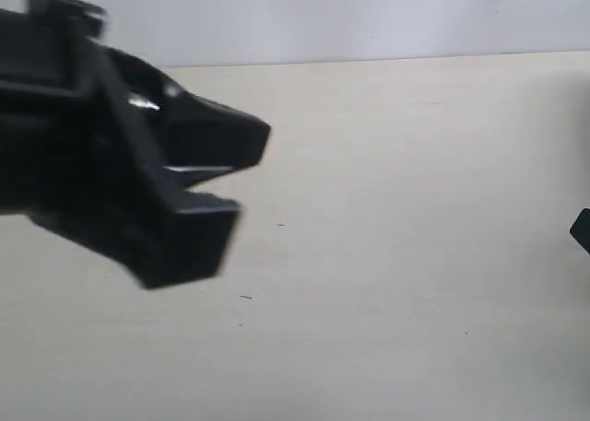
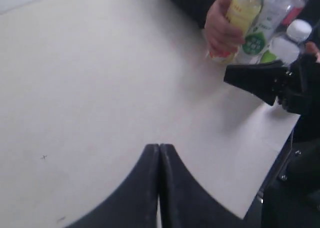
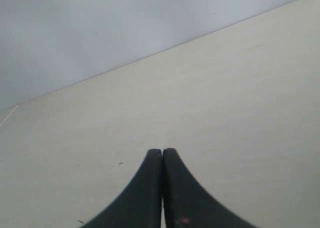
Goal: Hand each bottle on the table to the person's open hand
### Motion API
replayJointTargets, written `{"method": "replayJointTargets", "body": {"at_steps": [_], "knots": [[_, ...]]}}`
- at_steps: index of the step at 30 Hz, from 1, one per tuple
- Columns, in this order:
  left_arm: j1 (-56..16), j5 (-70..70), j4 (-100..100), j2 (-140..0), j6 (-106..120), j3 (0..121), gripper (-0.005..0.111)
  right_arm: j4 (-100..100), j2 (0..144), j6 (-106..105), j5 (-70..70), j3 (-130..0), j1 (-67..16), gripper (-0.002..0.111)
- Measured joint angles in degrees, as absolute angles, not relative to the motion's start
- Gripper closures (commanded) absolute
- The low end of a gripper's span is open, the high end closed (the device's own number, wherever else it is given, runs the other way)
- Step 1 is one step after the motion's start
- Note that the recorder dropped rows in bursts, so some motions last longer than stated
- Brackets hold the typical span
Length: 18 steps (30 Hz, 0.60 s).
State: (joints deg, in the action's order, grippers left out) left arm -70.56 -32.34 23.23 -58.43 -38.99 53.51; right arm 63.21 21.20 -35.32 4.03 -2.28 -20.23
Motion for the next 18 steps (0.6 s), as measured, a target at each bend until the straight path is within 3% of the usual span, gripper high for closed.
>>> {"method": "replayJointTargets", "body": {"at_steps": [8, 18], "knots": [[-70.6, -37.2, 34.5, -42.0, -39.2, 53.0, 0.107, 63.2, 21.2, -35.3, 4.0, -2.3, -20.2, 0.108], [-70.6, -61.9, 44.3, -33.1, -43.5, 52.8, 0.107, 63.2, 21.2, -35.3, 4.0, -2.3, -20.2, 0.108]]}}
